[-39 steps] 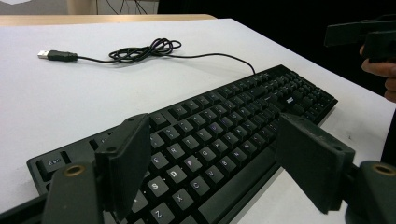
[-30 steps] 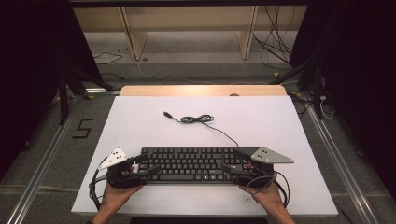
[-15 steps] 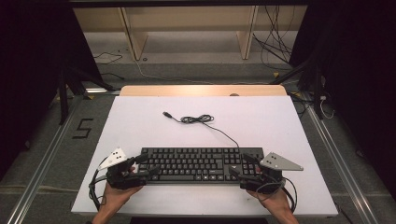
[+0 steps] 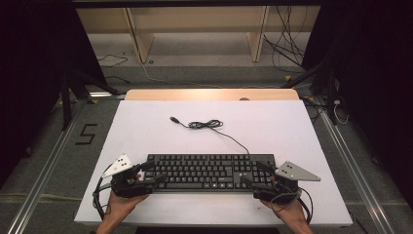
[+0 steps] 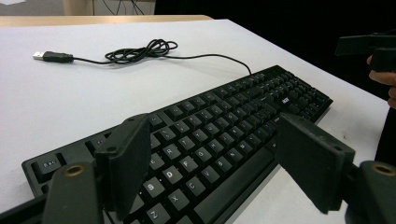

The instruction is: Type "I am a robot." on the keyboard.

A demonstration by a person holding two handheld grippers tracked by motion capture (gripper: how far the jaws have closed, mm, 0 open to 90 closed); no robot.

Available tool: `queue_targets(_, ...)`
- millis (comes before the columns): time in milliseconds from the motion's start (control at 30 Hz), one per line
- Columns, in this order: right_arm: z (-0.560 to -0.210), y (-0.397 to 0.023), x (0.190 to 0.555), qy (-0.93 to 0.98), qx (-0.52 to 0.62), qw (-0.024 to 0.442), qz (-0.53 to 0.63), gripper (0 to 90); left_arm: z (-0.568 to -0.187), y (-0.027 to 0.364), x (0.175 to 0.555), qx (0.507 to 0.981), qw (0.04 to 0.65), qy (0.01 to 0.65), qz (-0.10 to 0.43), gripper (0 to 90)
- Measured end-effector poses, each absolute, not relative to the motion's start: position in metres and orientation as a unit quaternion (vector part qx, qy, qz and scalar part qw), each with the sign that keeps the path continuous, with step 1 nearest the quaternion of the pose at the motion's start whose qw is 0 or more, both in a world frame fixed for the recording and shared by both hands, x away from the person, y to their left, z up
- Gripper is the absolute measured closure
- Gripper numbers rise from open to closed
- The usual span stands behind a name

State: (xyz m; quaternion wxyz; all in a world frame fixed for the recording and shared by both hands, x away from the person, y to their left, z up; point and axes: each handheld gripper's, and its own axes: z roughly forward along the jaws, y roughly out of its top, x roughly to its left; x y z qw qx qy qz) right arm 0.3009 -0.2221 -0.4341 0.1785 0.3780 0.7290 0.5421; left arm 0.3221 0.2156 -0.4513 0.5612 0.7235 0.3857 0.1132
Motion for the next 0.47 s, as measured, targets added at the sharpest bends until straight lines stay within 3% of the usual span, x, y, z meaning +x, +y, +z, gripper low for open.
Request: queue_targets(467, -0.4333, -0.2222, 0.3005, 0.727, 0.378, 0.18, 0.543, 25.7, -0.4513, 0.2155, 0.3222, 0.724, 0.56, 0.385, 0.114, 26.4)
